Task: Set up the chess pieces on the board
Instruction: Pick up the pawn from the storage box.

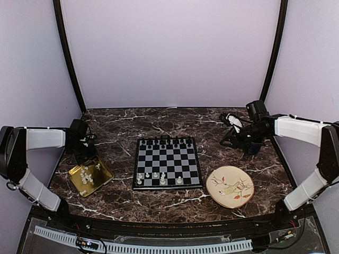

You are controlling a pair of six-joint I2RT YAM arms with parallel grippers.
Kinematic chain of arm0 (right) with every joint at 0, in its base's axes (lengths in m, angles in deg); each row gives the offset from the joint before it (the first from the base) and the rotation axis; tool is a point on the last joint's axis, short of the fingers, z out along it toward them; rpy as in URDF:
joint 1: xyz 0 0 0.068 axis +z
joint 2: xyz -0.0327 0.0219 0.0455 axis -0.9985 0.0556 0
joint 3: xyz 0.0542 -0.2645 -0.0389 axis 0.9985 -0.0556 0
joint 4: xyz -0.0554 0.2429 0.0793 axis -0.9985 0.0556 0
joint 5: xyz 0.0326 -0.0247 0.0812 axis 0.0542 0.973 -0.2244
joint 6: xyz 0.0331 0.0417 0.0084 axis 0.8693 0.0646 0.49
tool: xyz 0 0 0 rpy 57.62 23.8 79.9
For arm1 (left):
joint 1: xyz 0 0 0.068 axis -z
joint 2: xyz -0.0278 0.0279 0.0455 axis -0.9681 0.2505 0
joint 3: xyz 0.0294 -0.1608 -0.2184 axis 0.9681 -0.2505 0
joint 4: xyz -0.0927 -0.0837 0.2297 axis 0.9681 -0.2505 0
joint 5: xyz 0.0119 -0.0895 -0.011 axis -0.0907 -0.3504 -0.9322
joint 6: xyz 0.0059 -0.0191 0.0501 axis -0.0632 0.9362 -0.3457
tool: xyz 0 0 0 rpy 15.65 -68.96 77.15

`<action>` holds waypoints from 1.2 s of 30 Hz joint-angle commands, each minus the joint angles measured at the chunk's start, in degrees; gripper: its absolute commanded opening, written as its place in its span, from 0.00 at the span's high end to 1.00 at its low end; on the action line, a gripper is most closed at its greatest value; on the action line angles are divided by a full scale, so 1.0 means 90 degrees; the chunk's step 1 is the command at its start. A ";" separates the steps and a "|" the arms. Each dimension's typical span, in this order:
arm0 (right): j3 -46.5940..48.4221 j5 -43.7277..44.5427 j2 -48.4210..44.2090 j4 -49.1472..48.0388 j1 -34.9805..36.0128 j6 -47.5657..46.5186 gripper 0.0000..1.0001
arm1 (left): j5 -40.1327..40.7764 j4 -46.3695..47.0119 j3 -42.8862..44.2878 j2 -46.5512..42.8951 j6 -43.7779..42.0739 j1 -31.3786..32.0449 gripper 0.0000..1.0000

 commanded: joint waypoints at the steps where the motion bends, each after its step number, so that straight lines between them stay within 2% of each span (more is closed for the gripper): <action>1: 0.0146 -0.0082 0.0085 -0.0004 0.0042 -0.0035 0.68 | -0.0272 -0.0160 -0.0079 -0.0145 -0.0271 -0.0023 0.75; 9: 0.0145 -0.0052 0.0062 0.0014 0.0078 -0.0036 0.68 | 0.0052 -0.0530 0.0288 0.0465 -0.1274 -0.0029 0.76; 23: 0.0144 -0.0027 0.0017 0.0014 0.0083 -0.0038 0.68 | -0.0109 -0.1180 0.0634 0.0685 -0.1793 -0.0020 0.76; 32: 0.0154 -0.0033 0.0027 0.0014 0.0110 -0.0027 0.68 | 0.0153 -0.1550 0.0693 0.0672 -0.2018 0.0021 0.79; 36: 0.0154 -0.0009 0.0027 0.0016 0.0116 -0.0029 0.68 | 0.0230 -0.1664 0.0756 0.0742 -0.2019 0.0063 0.77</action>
